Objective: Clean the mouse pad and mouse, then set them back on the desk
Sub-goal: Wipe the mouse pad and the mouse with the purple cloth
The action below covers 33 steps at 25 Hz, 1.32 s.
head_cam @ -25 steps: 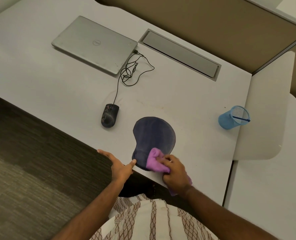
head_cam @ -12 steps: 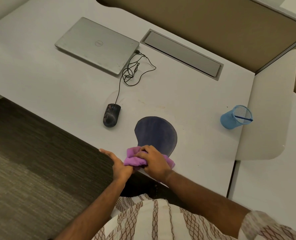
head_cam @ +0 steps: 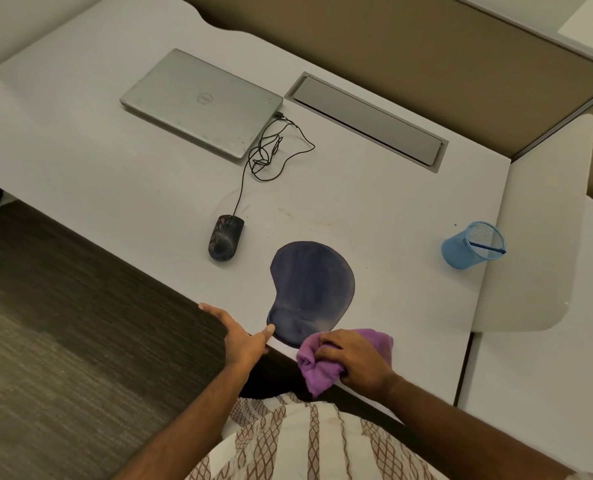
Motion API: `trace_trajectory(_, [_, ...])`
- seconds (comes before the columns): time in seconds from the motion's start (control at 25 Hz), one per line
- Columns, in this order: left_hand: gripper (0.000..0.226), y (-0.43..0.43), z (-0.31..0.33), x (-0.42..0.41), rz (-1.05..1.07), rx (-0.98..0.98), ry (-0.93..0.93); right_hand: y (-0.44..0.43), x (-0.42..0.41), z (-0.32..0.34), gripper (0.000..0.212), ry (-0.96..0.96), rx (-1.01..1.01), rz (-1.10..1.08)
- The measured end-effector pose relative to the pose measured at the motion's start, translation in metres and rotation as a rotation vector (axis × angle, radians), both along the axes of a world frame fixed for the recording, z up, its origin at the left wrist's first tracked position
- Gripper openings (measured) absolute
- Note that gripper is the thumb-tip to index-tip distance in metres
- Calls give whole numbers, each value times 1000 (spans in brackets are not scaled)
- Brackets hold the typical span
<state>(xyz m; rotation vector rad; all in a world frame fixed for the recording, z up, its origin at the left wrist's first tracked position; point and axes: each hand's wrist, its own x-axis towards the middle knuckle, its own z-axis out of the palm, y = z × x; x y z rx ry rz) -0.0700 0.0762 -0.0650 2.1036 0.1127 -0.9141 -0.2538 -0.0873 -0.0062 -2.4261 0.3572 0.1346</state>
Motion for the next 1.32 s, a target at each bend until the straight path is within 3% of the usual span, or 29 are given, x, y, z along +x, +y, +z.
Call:
trace_trajectory(0.2, [148, 0, 14, 3, 28, -22, 46, -9, -25, 0, 25, 42, -33, -21])
trace_trajectory(0.36, [143, -1, 18, 1, 27, -41, 72, -15, 3, 7, 28, -98, 45, -231])
trace_trajectory(0.68, [144, -2, 27, 1, 48, -67, 93, -34, 61, 4, 33, 73, -37, -65])
trace_trajectory(0.96, [161, 11, -15, 13, -35, 0, 151, -70, 93, 11, 49, 13, 52, -396])
trace_trajectory(1.04, [153, 14, 26, 8, -115, 73, 77, -70, 103, 19, 56, -38, 78, -393])
trace_trajectory(1.2, [103, 34, 60, 30, -180, 271, -428, -58, 135, 30, 67, -87, 62, -347])
trace_trajectory(1.32, [91, 32, 59, 79, -138, 156, -591, -43, 175, 37, 57, -62, -29, -187])
